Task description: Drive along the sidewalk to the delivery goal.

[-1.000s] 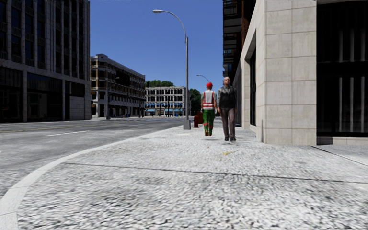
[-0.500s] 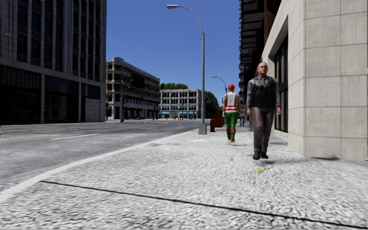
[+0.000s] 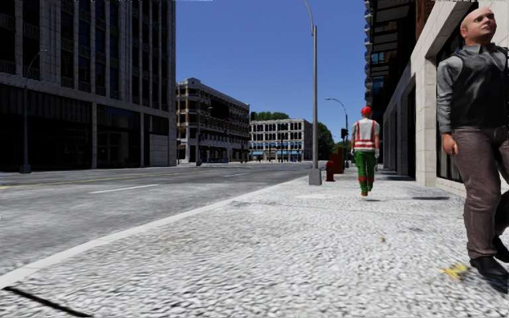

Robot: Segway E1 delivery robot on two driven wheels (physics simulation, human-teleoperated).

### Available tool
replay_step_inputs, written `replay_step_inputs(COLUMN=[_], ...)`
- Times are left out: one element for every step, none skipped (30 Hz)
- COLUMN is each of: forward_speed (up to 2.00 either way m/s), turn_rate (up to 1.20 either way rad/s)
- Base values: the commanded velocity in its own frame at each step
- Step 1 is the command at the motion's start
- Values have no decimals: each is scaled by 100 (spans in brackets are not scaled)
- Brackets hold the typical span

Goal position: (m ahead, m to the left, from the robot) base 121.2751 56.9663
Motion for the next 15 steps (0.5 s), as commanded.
replay_step_inputs(forward_speed=[179,179,179,179,179,179,179,179,179,179,179,179,179,179,179], turn_rate=[44,44,44,44,39,25,7,0,0,0,0,0,0,0,0])
